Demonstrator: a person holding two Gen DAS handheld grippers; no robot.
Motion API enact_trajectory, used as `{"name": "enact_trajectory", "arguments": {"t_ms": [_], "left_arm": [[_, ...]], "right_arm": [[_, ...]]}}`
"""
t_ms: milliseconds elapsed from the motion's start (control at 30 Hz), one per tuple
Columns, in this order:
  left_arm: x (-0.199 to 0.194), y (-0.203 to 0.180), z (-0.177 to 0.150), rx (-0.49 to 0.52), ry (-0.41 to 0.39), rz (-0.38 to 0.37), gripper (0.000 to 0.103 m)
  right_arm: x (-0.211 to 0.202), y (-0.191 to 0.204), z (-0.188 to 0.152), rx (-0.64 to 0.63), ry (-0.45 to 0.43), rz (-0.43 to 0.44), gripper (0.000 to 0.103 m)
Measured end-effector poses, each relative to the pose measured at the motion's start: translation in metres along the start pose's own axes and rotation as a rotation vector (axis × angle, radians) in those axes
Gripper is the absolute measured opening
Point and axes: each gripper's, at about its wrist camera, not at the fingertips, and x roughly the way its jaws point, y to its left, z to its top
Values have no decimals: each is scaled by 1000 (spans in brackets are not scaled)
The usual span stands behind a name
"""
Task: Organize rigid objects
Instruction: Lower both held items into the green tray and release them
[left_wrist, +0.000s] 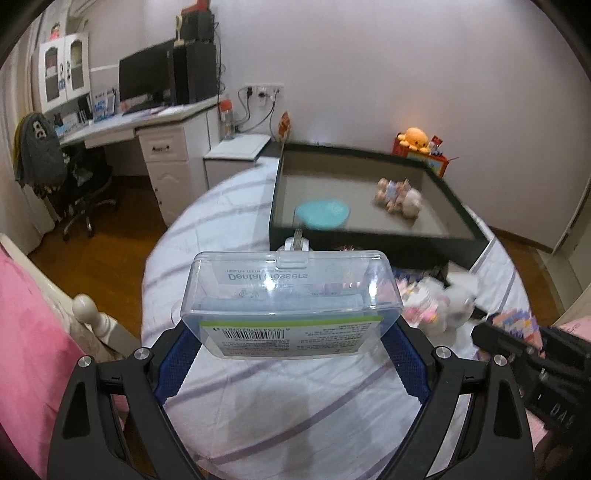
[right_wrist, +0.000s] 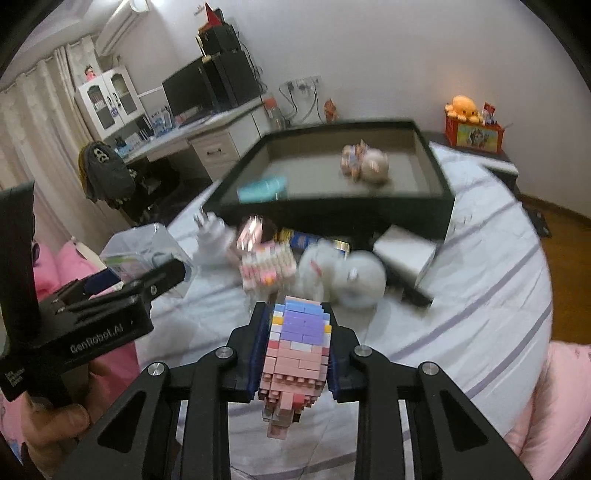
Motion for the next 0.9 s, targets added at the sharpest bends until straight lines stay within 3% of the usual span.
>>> {"name": "enact_trajectory", "arguments": {"t_ms": [233,400,600,900], "left_arm": [[-7,-8,56,23,-71,-11,93],[16,-21,98,44,-88,-20,93],[73,-39,132,41,-23,-62,93],[145,-64,141,58,82,-92,93]], "right_arm": [[-15,-10,61,-31,-91,-24,27],[3,-24,110,-44,-111,-49,27],[56,-51,152,-15,-65,-74,27],[119,-84,159,3,43,-132,28]]}}
